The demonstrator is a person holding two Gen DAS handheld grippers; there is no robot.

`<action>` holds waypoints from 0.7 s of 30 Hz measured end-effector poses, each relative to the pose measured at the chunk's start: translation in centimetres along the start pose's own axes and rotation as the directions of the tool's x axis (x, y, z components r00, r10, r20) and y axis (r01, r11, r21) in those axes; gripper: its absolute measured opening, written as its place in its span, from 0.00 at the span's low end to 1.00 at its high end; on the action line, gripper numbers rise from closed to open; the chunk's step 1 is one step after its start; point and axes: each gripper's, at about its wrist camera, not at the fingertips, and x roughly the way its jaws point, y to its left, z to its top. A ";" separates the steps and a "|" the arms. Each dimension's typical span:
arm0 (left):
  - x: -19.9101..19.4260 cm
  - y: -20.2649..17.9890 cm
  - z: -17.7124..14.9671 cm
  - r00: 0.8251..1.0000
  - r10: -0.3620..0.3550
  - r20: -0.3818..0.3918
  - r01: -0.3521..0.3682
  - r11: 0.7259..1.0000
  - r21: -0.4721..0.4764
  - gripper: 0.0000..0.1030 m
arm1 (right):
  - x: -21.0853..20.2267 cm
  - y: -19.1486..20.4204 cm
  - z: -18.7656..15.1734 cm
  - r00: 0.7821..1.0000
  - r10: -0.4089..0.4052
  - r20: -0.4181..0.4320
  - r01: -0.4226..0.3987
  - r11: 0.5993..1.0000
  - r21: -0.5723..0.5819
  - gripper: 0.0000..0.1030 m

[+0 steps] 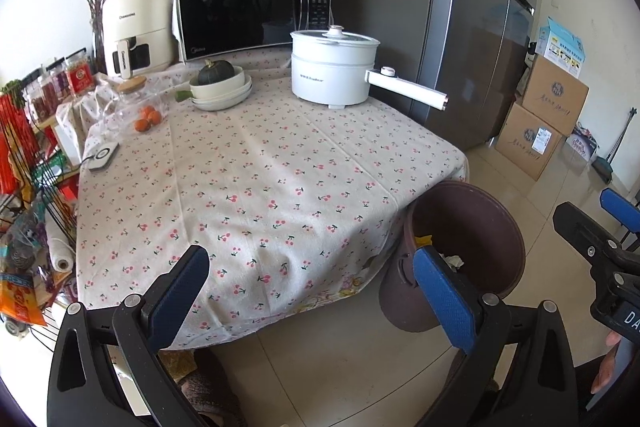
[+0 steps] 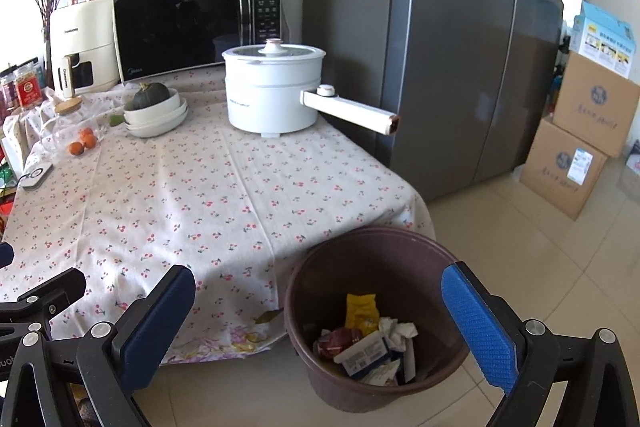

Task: Collect trash

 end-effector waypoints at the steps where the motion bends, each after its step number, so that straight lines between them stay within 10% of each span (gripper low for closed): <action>1: 0.0 0.1 0.0 1.000 -0.011 -0.002 0.011 1.000 -0.006 1.00 | -0.2 0.0 0.0 1.000 0.002 0.004 -0.002 1.000 -0.001 0.98; 21: -0.4 0.0 -0.1 0.999 -0.033 -0.001 0.033 0.999 0.008 1.00 | -0.2 0.6 -0.5 1.000 -0.005 0.002 0.005 1.000 -0.021 0.99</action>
